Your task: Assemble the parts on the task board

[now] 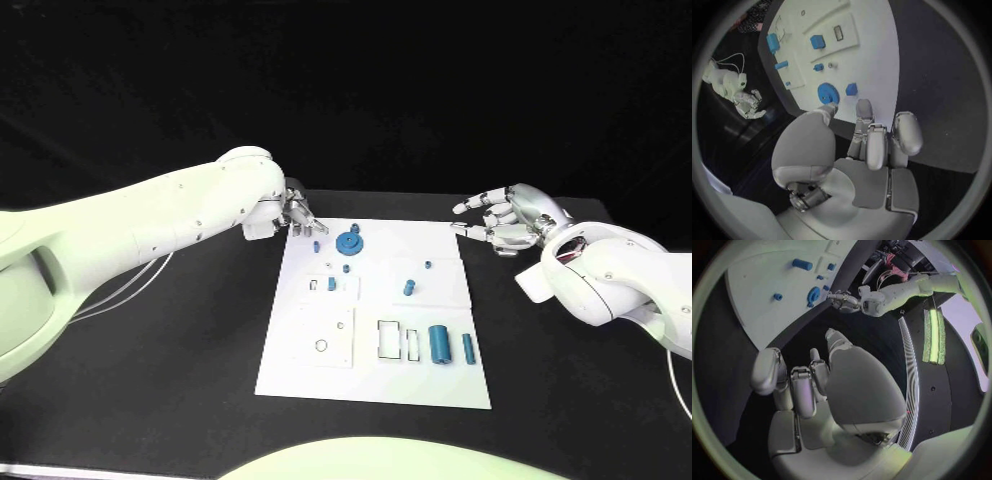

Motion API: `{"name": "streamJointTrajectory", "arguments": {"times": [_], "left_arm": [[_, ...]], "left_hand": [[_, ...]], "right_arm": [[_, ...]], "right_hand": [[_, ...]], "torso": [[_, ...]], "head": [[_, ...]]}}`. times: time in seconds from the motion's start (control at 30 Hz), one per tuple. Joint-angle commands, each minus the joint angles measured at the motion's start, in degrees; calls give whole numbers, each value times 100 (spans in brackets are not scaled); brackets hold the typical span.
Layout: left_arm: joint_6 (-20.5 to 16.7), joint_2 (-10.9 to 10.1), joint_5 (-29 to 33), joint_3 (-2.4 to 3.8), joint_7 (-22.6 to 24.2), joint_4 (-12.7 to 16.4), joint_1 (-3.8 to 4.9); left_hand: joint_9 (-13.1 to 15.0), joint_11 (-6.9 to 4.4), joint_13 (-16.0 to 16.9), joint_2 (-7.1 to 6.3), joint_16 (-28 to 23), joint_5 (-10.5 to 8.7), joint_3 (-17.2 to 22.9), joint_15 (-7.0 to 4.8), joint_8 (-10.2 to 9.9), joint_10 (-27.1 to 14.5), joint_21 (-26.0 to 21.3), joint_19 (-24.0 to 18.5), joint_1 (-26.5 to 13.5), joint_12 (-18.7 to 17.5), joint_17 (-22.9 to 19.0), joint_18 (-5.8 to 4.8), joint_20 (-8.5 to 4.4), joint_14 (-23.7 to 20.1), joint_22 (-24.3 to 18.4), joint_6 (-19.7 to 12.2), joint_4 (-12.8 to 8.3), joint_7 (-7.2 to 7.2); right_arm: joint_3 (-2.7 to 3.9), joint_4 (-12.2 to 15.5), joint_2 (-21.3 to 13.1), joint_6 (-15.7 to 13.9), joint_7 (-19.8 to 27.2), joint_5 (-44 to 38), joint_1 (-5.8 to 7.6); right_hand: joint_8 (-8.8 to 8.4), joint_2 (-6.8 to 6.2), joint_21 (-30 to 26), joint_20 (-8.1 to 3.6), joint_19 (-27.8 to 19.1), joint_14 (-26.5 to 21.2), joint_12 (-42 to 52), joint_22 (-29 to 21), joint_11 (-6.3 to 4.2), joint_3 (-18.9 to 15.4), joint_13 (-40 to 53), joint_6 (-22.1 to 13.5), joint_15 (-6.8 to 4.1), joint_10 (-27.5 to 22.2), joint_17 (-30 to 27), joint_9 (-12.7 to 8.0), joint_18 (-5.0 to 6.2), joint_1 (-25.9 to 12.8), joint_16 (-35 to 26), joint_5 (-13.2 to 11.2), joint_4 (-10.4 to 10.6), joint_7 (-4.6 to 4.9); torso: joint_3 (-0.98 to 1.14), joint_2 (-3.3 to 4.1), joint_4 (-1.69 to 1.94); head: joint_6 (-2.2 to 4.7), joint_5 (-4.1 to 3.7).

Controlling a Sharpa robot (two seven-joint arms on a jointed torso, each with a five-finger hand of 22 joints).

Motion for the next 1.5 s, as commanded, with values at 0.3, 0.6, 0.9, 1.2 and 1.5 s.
{"name": "streamJointTrajectory", "arguments": {"times": [0.3,0.6,0.9,1.2,1.5], "left_arm": [[349,100,97,-50,64,-114,-46],[356,119,167,-63,81,-158,-63],[439,121,347,-65,107,-159,-65],[494,119,403,-68,112,-176,-66],[395,118,490,-71,145,-201,-68]], "left_hand": [[30,-32,-25,43,22,-6,-22,17,45,-31,-8,22,191,47,863,54,17,339,50,90,-23,-12],[38,-44,-37,115,32,16,26,6,56,-25,2,34,327,61,874,50,10,344,73,112,-26,-25],[67,-85,-71,221,73,15,172,-27,101,-1,29,70,618,76,930,40,-9,368,135,176,-36,-71],[79,-102,-87,233,107,12,235,-40,118,13,42,86,737,76,984,34,-18,391,164,199,-42,-90],[114,-149,-143,398,141,1,720,-84,129,73,63,114,1319,46,1031,24,-61,411,222,197,-130,-136]], "right_arm": [[1,10,4,12,63,-58,-4],[1,10,5,11,61,-63,-4],[1,11,5,14,61,-64,-4],[1,14,2,16,60,-65,-4],[2,18,-2,16,60,-65,-4]], "right_hand": [[20,1,-22,-2,-26,410,-23,-8,-11,28,47,-37,-35,-45,786,-8,49,-30,-19,33,-1,7],[20,1,-22,-2,-26,410,-23,-8,-11,28,47,-37,-35,-45,786,-8,49,-30,-19,33,-1,7],[20,1,-22,-2,-26,410,-23,-8,-11,28,47,-37,-35,-45,786,-8,49,-30,-19,33,-1,7],[20,1,-22,-2,-26,410,-23,-8,-11,28,47,-37,-35,-45,786,-8,49,-30,-19,33,-1,7],[37,-1,-23,-3,-18,412,-18,-5,-12,59,50,-42,-37,-40,791,-14,48,-25,-19,47,-10,6]], "torso": [[4,-2,2],[4,-6,6],[7,-10,5],[5,-7,8],[4,-3,6]], "head": [[-15,-9],[-31,-24],[-47,-21],[-45,-20],[-52,-15]]}}
